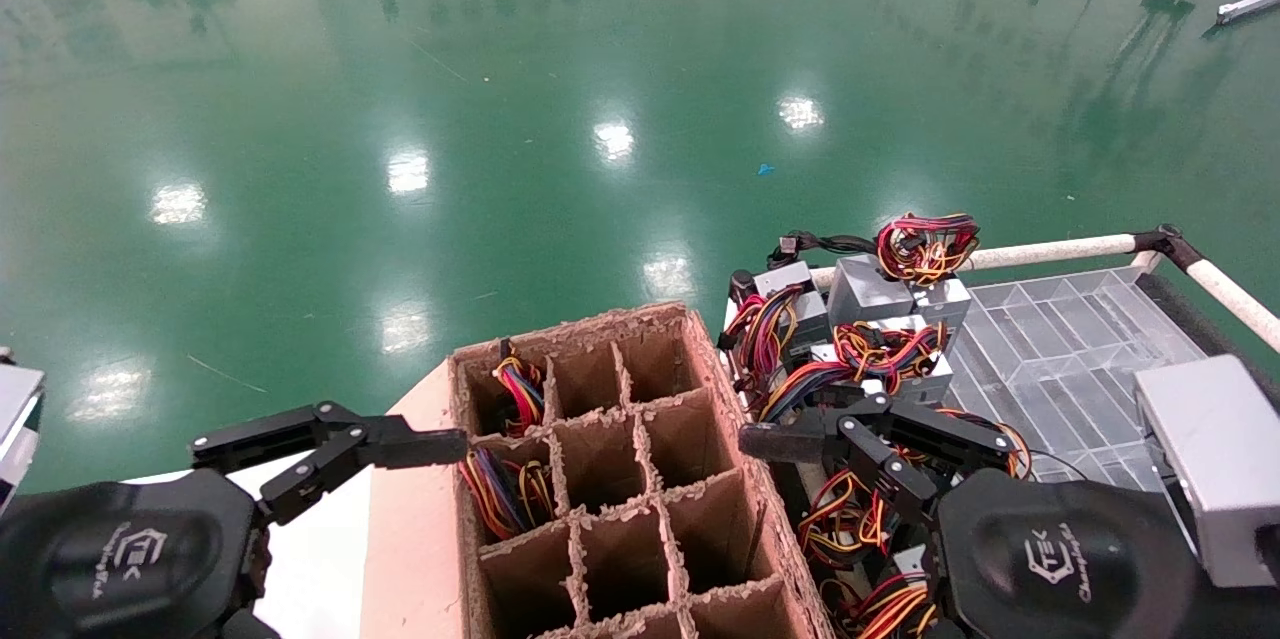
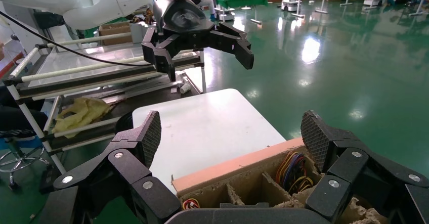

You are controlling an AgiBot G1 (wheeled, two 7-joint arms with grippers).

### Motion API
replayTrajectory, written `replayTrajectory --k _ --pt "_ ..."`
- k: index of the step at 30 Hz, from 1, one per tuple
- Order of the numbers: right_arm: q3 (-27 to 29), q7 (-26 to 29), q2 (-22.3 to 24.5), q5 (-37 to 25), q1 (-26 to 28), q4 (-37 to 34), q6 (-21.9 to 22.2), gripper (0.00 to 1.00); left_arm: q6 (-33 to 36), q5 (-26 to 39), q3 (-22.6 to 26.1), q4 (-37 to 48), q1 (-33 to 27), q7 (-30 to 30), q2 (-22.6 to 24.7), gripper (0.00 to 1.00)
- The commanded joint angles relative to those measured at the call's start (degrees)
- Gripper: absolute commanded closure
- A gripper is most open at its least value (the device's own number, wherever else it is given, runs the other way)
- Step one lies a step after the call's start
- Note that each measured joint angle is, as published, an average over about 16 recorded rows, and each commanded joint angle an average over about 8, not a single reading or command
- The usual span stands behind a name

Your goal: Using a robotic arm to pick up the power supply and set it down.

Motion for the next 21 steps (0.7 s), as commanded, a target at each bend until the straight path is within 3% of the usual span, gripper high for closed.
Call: replayTrajectory --k 1,7,11,16,21 --pt "0.01 0.01 0.00 0.01 0.00 0.02 -0.02 0.00 0.00 0.00 0.00 0.00 0.00 0.00 0.00 1.00" --pt "-0.48 0.10 -0.20 -1.35 0.31 -0.61 0.67 0.00 0.00 0.00 0.00 0.01 0.00 0.00 0.00 1.00" --pt "-2.42 0.20 -1.97 -5.96 2.46 -2.99 2.66 0.00 0.01 0.00 0.01 0.02 -0.01 0.01 0.00 1.00" --pt "-6.33 -1.00 -8.01 -14.25 7.91 -9.25 6.00 0.00 0.01 -0.01 0.02 0.02 -0.02 0.01 0.00 1.00" --pt "-9.97 -5.05 -16.41 -20.71 13.61 -20.34 8.34 0.00 0.01 -0.01 0.02 0.03 -0.02 0.02 0.00 1.00"
